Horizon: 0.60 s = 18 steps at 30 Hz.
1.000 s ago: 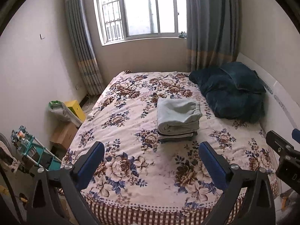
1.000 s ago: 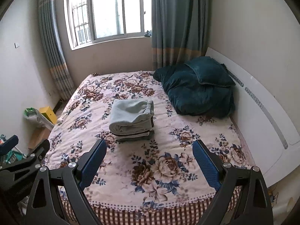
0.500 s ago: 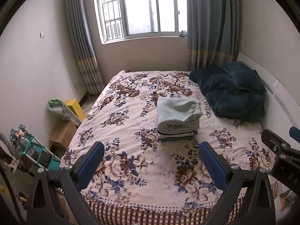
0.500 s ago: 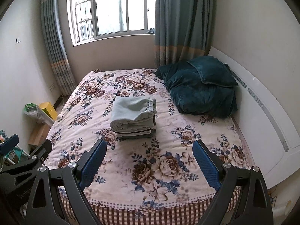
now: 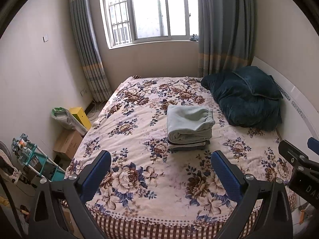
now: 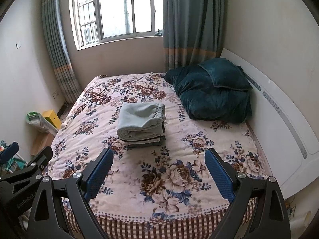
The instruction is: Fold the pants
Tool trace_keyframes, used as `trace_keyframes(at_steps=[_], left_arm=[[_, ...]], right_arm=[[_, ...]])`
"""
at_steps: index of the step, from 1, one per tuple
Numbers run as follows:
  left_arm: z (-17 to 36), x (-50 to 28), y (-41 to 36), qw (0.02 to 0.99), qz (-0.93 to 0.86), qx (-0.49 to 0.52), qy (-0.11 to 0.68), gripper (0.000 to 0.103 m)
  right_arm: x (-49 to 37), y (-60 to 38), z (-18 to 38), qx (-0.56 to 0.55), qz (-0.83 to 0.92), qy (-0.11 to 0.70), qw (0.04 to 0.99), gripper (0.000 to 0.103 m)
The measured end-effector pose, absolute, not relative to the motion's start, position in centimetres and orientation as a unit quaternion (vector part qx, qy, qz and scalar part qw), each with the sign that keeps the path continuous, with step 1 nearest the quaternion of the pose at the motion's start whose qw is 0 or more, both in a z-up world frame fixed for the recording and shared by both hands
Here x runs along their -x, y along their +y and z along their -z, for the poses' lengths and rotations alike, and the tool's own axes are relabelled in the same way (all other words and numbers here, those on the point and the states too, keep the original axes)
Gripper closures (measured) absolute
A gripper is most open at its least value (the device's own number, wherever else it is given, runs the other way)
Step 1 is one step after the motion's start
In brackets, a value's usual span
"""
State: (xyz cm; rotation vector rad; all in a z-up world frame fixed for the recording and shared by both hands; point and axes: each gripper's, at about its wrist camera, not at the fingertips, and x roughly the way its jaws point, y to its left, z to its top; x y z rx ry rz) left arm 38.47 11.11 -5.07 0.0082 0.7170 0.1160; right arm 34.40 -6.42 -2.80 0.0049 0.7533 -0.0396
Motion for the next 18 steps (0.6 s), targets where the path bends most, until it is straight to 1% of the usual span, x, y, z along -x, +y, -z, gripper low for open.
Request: trace_keyframes(at_steps=[18], left_arm=[[4.70,-38.89,10.95,0.934,-0.057,-0.001,0.353,0.000]], right_arm=[[-33.78,-6.99,2.88,-0.007,0.022,0.375,0.927,0.008]])
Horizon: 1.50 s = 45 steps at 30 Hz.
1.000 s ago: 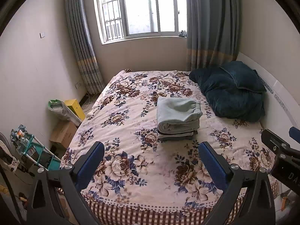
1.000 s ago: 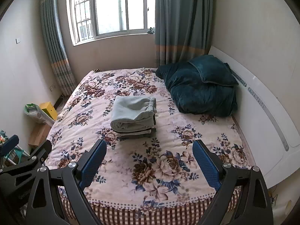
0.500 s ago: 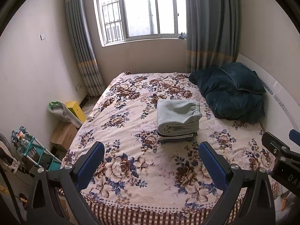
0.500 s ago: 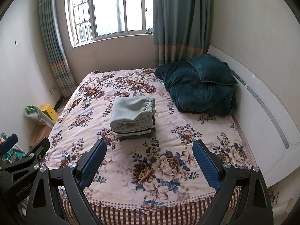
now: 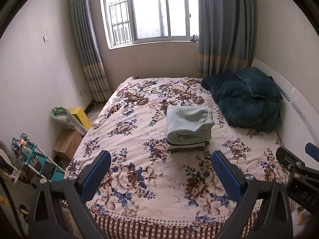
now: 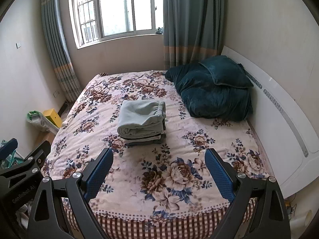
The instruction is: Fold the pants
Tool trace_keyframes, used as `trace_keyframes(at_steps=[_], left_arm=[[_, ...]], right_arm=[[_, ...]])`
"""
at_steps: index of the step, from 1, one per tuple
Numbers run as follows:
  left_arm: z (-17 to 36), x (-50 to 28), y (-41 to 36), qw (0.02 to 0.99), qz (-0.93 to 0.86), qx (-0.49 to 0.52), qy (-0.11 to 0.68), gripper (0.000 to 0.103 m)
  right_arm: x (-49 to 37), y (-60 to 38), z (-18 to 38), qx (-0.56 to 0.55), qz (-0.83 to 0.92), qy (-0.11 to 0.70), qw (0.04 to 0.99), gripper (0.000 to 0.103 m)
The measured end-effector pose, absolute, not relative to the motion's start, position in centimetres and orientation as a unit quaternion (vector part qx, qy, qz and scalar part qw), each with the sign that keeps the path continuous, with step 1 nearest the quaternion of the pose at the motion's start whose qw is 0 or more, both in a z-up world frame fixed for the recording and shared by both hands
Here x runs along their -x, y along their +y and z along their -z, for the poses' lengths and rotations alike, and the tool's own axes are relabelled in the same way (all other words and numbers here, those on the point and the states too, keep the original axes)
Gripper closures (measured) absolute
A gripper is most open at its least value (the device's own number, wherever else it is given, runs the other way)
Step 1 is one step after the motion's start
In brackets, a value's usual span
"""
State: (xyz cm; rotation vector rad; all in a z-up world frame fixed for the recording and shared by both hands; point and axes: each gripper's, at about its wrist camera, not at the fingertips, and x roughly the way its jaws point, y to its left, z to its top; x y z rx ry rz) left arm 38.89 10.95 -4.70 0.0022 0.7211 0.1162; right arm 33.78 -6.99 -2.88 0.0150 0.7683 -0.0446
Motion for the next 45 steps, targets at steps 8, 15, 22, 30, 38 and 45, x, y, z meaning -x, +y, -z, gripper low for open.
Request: trace_keyframes(at_steps=[8,15,22,30,38,45], left_arm=[[4.5,-38.9,11.1,0.934,-0.061,0.001,0.351,0.000],[4.4,-38.3,11.0,0.935,-0.062,0.004,0.350,0.000],[4.1,-38.3,10.9,0.936,-0.061,0.005,0.347,0.000],[3.9,-38.2,10.6,0.937,-0.058,0.002,0.345,0.000],[3.6,-38.2,10.5,0.938,-0.062,0.002,0.342,0.000],[3.6,-37.6,10.4,0.939,-0.064,0.000,0.337,0.000]], right_arm=[[-33.6,-7.0,3.1,-0.007,0.024,0.376,0.926,0.008],[-33.6,-7.0,3.4,-0.016,0.020,0.377,0.926,0.008],[-33.4,-7.0,3.7,-0.021,0.017,0.379,0.925,0.008],[-33.2,-6.9,3.9,-0.022,0.015,0.375,0.926,0.008],[-33.0,-7.0,3.9,-0.015,0.010,0.373,0.928,0.003],[-33.2,-7.1,3.8,-0.012,0.011,0.371,0.928,0.003]])
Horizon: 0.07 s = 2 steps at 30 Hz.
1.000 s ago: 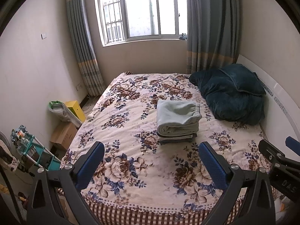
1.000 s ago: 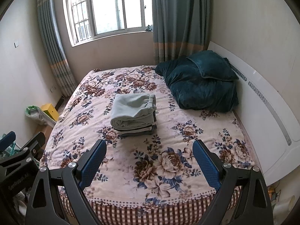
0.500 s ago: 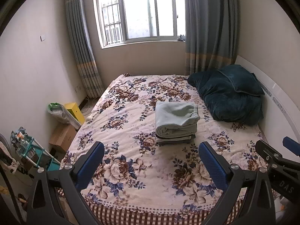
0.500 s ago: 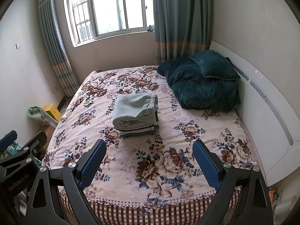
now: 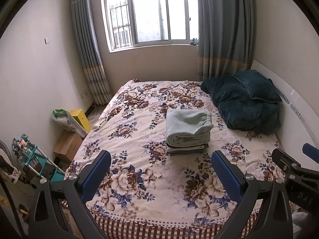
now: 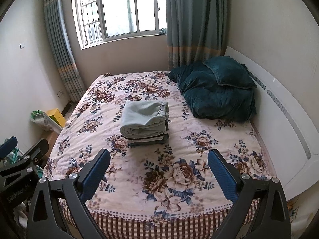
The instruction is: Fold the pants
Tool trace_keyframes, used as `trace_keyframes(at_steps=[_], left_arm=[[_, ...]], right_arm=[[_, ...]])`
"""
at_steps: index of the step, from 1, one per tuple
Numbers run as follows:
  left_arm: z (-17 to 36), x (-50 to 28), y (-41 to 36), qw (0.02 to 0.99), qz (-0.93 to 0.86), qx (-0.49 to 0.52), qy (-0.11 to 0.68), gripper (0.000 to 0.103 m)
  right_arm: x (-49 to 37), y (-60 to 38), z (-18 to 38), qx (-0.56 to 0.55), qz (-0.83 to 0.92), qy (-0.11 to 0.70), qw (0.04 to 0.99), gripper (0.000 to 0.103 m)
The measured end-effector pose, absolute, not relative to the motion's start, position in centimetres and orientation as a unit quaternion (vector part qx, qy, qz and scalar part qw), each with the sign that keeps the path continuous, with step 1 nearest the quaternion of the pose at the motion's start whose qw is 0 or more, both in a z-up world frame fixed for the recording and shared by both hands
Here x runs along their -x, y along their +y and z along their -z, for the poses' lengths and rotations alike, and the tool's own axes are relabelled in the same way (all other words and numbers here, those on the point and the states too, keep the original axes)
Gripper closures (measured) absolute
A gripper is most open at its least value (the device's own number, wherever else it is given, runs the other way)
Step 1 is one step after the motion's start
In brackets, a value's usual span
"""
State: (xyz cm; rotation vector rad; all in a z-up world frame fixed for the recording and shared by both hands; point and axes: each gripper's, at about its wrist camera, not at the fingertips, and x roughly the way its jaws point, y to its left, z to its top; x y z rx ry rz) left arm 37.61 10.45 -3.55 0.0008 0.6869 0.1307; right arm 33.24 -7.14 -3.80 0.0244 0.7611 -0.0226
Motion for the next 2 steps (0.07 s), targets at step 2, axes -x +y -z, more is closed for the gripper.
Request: trace_keyframes(at_steps=[2], left_arm=[[3.48,-37.21,10.26,0.941,-0.066,-0.001,0.331,0.000]], right_arm=[[-33.27,-7.14,3.80,-0.012,0.011,0.372,0.928,0.003]])
